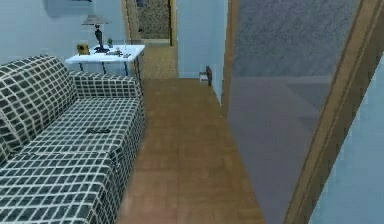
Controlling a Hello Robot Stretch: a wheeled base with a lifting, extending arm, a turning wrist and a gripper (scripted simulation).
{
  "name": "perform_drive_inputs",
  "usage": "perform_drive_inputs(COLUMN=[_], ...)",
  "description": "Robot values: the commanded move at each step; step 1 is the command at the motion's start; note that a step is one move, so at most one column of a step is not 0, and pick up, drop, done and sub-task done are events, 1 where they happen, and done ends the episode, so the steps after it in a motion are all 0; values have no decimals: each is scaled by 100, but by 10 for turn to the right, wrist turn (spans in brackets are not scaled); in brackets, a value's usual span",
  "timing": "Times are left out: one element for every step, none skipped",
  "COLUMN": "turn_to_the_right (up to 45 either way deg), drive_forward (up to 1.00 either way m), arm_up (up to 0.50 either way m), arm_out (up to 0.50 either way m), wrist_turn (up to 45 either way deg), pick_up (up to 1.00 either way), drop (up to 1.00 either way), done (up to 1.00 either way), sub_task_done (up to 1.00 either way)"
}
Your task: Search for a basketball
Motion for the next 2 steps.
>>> perform_drive_inputs(turn_to_the_right=[0, 0], drive_forward=[100, 100], arm_up=[0, 0], arm_out=[0, 0], wrist_turn=[0, 0], pick_up=[0, 0], drop=[0, 0], done=[0, 0], sub_task_done=[0, 0])
